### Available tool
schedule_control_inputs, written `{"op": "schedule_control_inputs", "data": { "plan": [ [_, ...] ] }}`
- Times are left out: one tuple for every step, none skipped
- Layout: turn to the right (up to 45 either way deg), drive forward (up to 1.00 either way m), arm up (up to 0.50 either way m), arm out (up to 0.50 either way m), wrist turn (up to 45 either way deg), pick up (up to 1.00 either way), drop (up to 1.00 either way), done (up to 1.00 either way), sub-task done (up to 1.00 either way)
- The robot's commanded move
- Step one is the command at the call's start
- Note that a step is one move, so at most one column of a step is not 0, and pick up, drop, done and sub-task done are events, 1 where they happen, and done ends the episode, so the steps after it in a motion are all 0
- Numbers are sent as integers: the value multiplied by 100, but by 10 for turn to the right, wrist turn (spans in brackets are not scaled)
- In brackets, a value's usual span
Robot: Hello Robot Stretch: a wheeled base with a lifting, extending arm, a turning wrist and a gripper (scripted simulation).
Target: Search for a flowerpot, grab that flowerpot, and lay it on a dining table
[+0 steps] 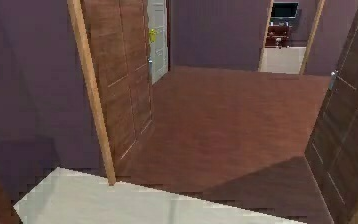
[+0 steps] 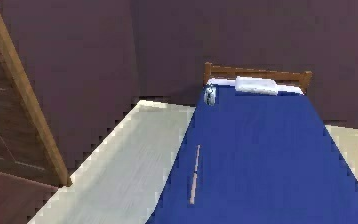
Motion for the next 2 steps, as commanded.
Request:
{"op": "schedule_control_inputs", "data": {
  "plan": [
    [30, 0, 0, 0, 0, 0, 0, 0, 0],
    [0, 55, 0, 0, 0, 0, 0, 0, 0]
  ]
}}
